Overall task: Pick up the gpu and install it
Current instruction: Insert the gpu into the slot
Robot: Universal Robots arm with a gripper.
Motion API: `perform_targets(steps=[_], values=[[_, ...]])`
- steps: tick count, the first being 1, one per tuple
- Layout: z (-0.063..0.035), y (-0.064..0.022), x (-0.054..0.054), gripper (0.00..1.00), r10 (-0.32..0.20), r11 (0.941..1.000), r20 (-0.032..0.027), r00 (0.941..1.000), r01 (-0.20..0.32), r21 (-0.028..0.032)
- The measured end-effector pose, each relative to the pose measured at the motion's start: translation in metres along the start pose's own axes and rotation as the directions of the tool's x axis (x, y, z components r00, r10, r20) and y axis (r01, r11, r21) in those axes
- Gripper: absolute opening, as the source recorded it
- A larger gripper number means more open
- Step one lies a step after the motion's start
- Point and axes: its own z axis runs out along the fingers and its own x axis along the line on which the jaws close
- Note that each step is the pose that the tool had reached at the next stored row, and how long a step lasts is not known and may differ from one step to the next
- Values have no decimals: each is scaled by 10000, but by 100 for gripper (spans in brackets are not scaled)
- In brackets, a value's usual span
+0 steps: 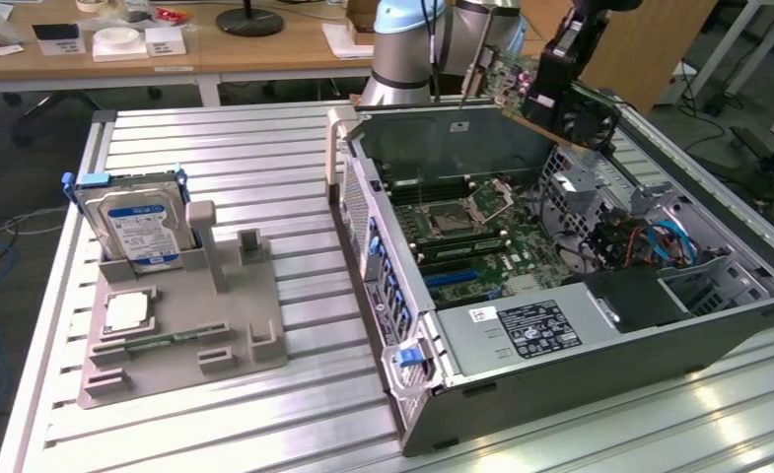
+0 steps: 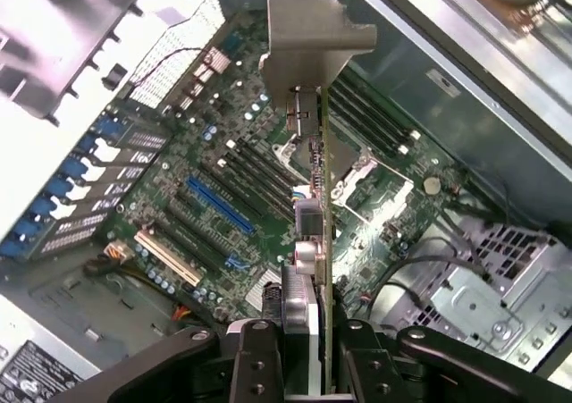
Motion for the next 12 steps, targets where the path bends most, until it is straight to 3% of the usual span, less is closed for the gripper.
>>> perform_targets(steps=[6,12], values=[[0,0,0,28,-1067,9943,-17,9943,1067,-10],[1,0,0,28,-2080,9781,-33,9781,2080,-22]])
